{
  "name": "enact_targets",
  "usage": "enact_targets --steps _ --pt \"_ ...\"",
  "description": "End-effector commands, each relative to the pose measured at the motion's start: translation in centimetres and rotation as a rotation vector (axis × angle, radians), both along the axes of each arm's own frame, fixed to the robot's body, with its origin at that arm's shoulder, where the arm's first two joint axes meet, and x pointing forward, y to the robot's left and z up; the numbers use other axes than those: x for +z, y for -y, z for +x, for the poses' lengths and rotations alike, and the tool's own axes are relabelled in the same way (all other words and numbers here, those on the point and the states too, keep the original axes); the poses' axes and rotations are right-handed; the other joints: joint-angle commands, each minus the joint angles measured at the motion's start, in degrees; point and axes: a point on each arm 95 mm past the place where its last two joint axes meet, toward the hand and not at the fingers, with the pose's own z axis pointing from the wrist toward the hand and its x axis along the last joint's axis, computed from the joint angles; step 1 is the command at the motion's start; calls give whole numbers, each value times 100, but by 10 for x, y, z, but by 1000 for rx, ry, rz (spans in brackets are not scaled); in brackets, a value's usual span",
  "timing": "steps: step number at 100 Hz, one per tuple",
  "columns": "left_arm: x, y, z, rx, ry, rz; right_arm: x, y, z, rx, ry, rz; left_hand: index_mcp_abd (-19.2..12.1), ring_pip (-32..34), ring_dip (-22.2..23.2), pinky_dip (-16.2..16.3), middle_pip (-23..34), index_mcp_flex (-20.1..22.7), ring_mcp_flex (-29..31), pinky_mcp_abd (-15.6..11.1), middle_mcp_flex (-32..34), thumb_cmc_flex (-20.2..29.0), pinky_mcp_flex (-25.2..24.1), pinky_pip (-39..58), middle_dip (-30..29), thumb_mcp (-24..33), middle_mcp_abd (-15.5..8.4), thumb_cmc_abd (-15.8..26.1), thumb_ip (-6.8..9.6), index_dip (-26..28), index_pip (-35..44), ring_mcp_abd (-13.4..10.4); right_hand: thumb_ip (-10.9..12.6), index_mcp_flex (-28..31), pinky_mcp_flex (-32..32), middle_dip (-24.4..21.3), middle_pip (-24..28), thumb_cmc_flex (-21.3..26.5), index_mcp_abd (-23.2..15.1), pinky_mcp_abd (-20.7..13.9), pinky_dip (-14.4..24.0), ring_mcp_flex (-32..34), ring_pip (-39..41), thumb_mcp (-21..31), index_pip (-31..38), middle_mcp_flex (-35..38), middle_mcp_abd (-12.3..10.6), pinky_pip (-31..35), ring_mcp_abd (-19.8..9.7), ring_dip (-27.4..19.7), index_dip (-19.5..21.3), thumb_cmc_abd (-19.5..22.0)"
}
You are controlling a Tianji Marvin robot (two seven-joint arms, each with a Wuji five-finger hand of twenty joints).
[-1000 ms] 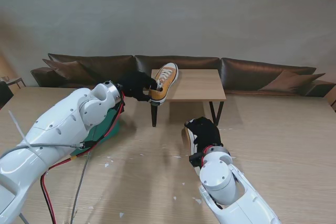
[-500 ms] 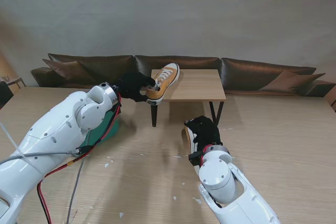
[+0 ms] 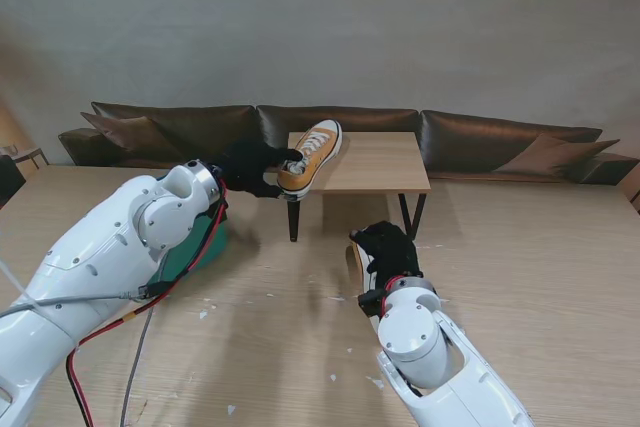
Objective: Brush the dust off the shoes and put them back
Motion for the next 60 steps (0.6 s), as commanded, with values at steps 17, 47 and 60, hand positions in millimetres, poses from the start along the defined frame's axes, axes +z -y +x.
enact_targets --steps 17,47,60 --pt "1 5 2 -11 -27 -14 -1 -5 -2 21 -12 9 -148 -223 -71 129 -246 -409 -295 67 -355 -178 -351 -213 -202 -294 158 363 213 -296 -168 217 170 -1 -652 -49 43 -98 20 42 -34 157 25 24 3 122 12 -77 76 34 -54 126" --pt "13 2 -8 3 9 -43 0 -4 0 19 -6 7 -291 -1471 -894 -52 -611 -323 -922 239 -844 -434 -780 -983 -866 -1089 414 1047 352 -344 -5 493 171 -1 -657 -49 37 -104 16 51 -32 157 29 20 0 113 12 -80 72 37 -53 125" --pt "21 -2 -21 6 26 -54 1 -3 0 20 -3 3 -304 -1983 -1282 -386 -632 -122 -1111 290 -869 -365 -951 -1706 -1092 -1313 250 1167 401 -241 81 458 171 -3 -657 -49 32 -118 6 51 -31 148 24 15 -3 103 12 -81 70 36 -53 116"
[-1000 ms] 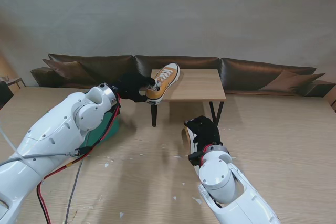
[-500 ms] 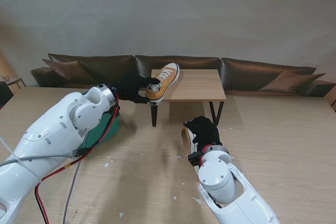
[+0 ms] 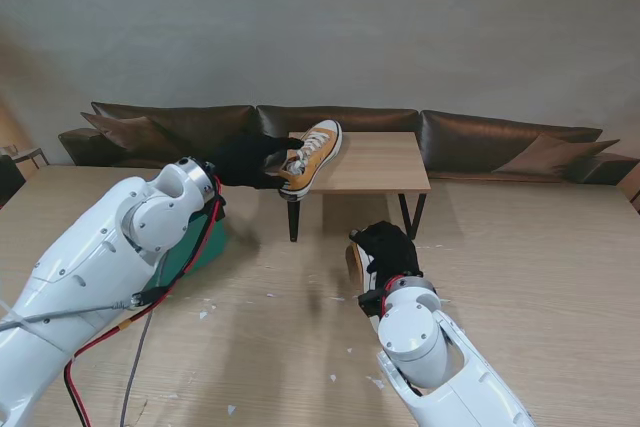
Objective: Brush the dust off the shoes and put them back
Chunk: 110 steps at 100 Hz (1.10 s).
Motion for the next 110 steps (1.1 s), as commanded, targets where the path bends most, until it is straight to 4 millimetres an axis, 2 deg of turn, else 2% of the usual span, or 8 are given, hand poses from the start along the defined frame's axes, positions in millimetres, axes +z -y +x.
enact_targets --steps 1,15,21,33,73,89,110 --pt "2 -1 -7 -11 0 22 1 -3 -1 17 0 4 -99 -270 -197 -180 -73 113 -178 87 -198 -122 -165 -349 -123 -147 -47 239 235 76 51 80 172 -5 -662 -49 31 -113 6 48 -31 145 23 18 -4 103 13 -83 69 36 -54 116" --pt "4 -3 -27 -19 -11 13 2 -2 -1 20 12 -6 -35 -796 -667 -744 -103 306 -500 16 -286 -64 -456 -1416 -256 -323 -389 337 260 253 151 -173 175 -8 -678 -53 9 -140 -5 49 -34 113 12 26 -13 32 9 -96 59 34 -56 93" --pt "1 -3 -37 -14 -29 -2 3 -1 -2 24 19 -18 53 -973 -842 -924 -123 439 -687 -49 -351 -14 -575 -1811 -306 -411 -453 392 277 375 237 -301 175 -14 -699 -54 -4 -158 -22 48 -36 86 7 19 -19 -37 -9 -108 49 34 -57 89" --pt "-10 -3 -57 4 -49 -45 6 4 -4 35 35 -56 118 -1131 -1056 -1175 -128 614 -769 -58 -387 70 -577 -2382 -373 -471 -487 420 292 550 311 -358 178 -67 -765 -51 -32 -199 -73 36 -38 -58 -15 -7 -43 -279 -22 -142 27 35 -60 75" --pt "-51 4 -125 72 -54 -128 7 26 -24 80 79 -274 142 -1071 -1081 -1158 -93 825 -656 -51 -277 155 -503 -2465 -398 -393 -530 379 286 706 375 -387 210 -319 -1094 -40 -15 -392 -300 -135 20 -730 -80 -396 -161 -1076 -151 -304 -158 13 -27 -92" --pt "-65 8 -143 103 -83 -173 1 32 -34 107 54 -350 138 -1012 -1051 -1101 -71 887 -586 -44 -188 211 -470 -2415 -390 -352 -550 365 277 761 399 -374 245 -563 -1301 -55 -19 -429 -414 -245 41 -1081 -165 -722 -244 -1465 -247 -494 -290 -29 20 -140" --pt "-90 12 -156 149 -157 -193 -11 39 -43 132 4 -435 144 -1024 -1049 -1092 -80 931 -596 -47 -170 273 -538 -2474 -389 -350 -533 379 268 808 405 -360 299 -985 -1578 -126 -119 -457 -520 -372 58 -1615 -571 -1140 -354 -2064 -358 -901 -449 -224 102 -175"
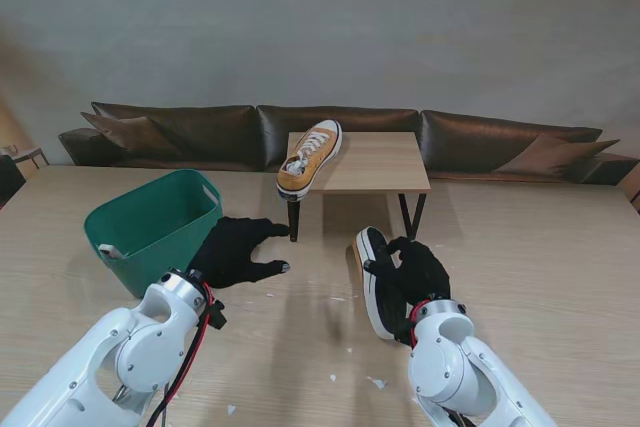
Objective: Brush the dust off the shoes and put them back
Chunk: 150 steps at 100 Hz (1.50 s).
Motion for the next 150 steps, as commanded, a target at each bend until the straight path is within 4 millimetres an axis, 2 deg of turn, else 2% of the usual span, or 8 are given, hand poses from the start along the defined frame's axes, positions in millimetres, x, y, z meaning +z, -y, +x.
enact_targets --steps 1,39,103,118,139,142,145,150 --pt "-15 5 -7 -3 -55 -2 -10 1 -7 15 -44 -24 28 7 -33 61 -13 143 -49 -51 -8 148 -71 -133 -28 22 -76 143 157 54 24 -34 144 -244 -1581 -116 -179 -107 -140 -236 61 -295 -190 -269 -119 -289 -208 -259 -129 -122 97 -171" --pt "-49 4 -14 65 -157 -28 -29 0 -14 55 -114 -313 60 -53 -23 79 -23 175 -127 -68 -42 310 -162 -371 -10 -72 -23 194 165 114 17 -24 361 -1306 -1903 -549 -651 -433 127 -361 103 -962 -1357 -1243 -806 -1110 -290 -1183 -287 -684 -225 38" --pt "-65 1 -18 108 -198 -29 -59 -21 -15 52 -239 -544 93 -60 22 214 -32 215 -146 -89 -52 378 -170 -532 21 -141 27 217 182 149 13 -8 418 -1819 -1871 -597 -554 -955 931 -347 273 -1034 -1505 -810 -871 -1393 -178 -1514 -132 -738 -471 -118" --pt "-66 3 -17 112 -209 -33 -66 -25 -12 47 -259 -585 118 -54 30 239 -23 230 -136 -84 -30 380 -175 -564 30 -154 45 245 184 158 21 -6 388 -1459 -1594 -537 -246 3 877 -347 247 -612 -1061 -1025 -334 -894 -148 -1049 -13 -625 -531 -369" --pt "-68 4 -16 112 -230 -34 -70 -25 -6 14 -229 -613 167 -48 44 270 -24 251 -133 -73 -20 410 -189 -629 43 -176 84 288 193 175 31 2 627 156 -923 -315 188 2596 401 -316 -334 724 -218 -2808 741 1087 -498 228 -140 -418 -294 749" --pt "-68 4 -16 113 -232 -35 -70 -25 -5 6 -218 -612 170 -49 45 274 -25 258 -134 -72 -19 414 -187 -636 44 -180 85 296 194 177 33 -2 623 399 -797 -279 202 2295 286 -320 -442 956 -107 -1370 877 1372 -559 417 -184 -376 -374 563" --pt "-69 4 -16 113 -235 -36 -69 -25 -4 1 -205 -614 176 -53 45 279 -24 252 -143 -78 -14 415 -188 -646 46 -184 96 296 194 178 30 3 -222 619 -585 -231 248 1743 135 -331 -523 1284 51 820 1477 1785 -623 637 -274 -320 -913 49" --pt "-69 4 -15 113 -237 -37 -67 -25 -2 -10 -182 -616 190 -58 46 285 -28 260 -153 -76 -18 428 -195 -664 48 -186 101 304 197 181 32 3 -904 995 -201 -82 200 1994 -101 -390 -581 1820 243 1561 2203 2508 -702 942 -468 -256 -1338 -349"
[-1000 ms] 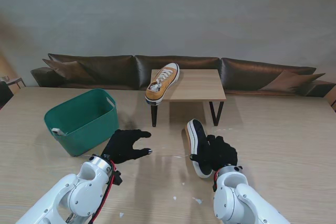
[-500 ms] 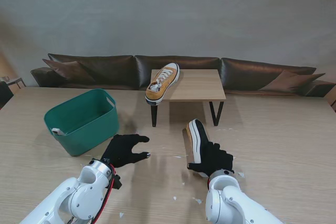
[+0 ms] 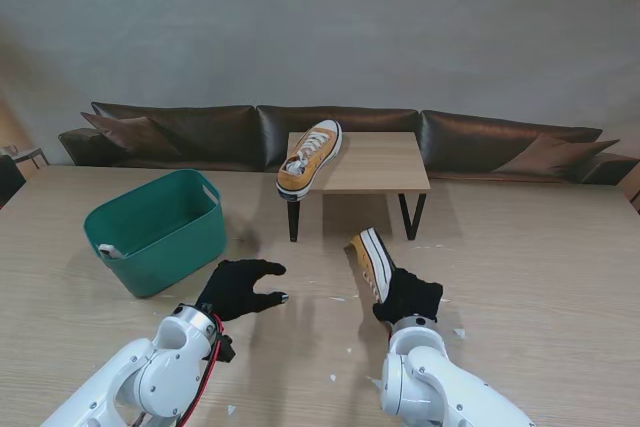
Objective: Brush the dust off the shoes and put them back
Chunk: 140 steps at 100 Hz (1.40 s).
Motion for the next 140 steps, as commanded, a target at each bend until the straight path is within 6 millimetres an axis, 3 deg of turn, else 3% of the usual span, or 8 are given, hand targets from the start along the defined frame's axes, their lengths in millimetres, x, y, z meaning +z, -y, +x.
enact_targets --steps 1,15,25,48,56,95,112,140 --pt "-3 2 0 -5 -23 -3 -9 0 -4 0 -29 1 82 -59 46 72 -27 52 -152 -72 -15 75 -103 -210 48 -100 52 242 190 38 20 -1 -665 1113 -146 403 343 814 -1379 -99 -166 634 292 1769 2855 1150 -646 571 -234 125 -238 16" --pt "-2 3 3 -10 -24 -5 -1 1 2 15 34 10 111 -84 44 88 -46 15 -202 -98 -56 97 -131 -283 48 -98 69 243 194 38 0 -7 -792 2285 1283 914 522 1591 -2055 -344 -123 2238 1199 2253 3496 2535 -829 1545 -856 520 -57 -234" --pt "0 4 5 -19 -19 0 8 3 6 45 60 47 151 -124 36 97 -70 -101 -281 -113 -142 92 -148 -381 43 -90 71 210 194 22 -55 -18 -803 2785 1704 1445 879 1569 -2421 -467 34 2325 2262 2573 3506 2792 -845 1879 -967 1078 652 -276" --pt "7 6 13 -46 7 15 32 9 12 123 66 194 145 -322 -12 221 -161 -754 -677 -203 -668 -6 -118 -1239 -10 156 16 -27 171 -126 -349 -141 -721 3564 2184 2375 1206 1514 -2560 -513 590 2335 3794 3103 3373 3117 -773 2168 -1018 1633 1884 -372" --pt "8 7 19 -55 17 16 40 12 14 156 52 235 203 -393 -30 376 -184 -1004 -828 -249 -876 -109 -21 -1817 -32 361 21 -168 138 -208 -425 -194 -734 3696 2236 2476 1217 1512 -2583 -527 650 2336 3932 3193 3370 3187 -771 2180 -1015 1707 2015 -440" --pt "20 19 58 -136 23 4 65 20 20 388 20 390 356 -559 -63 599 -267 -1533 -1204 -549 -1434 -372 -359 -2044 -63 561 -3 -390 80 -329 -616 -333 -741 3868 2235 2720 1089 1561 -2603 -549 833 2325 3983 3203 3202 3224 -783 2103 -965 1813 2366 -454" --pt "24 25 71 -185 11 6 70 22 20 478 17 426 40 -592 -57 656 -288 -1784 -1286 -621 -1611 -445 -429 -2095 -72 568 -31 -374 60 -431 -740 -373 -758 3873 2227 2735 1083 1550 -2651 -570 859 2325 3956 3204 3204 3210 -810 2086 -962 1815 2409 -465" --pt "25 37 78 -262 -35 1 73 21 20 600 15 482 -306 -578 -30 707 -250 -1506 -1282 -637 -1588 -441 -450 -2136 -36 511 -22 -420 43 -472 -598 -405 -782 3878 2190 2760 1085 1561 -2725 -635 892 2325 3915 3203 3215 3177 -848 2045 -984 1817 2468 -476"
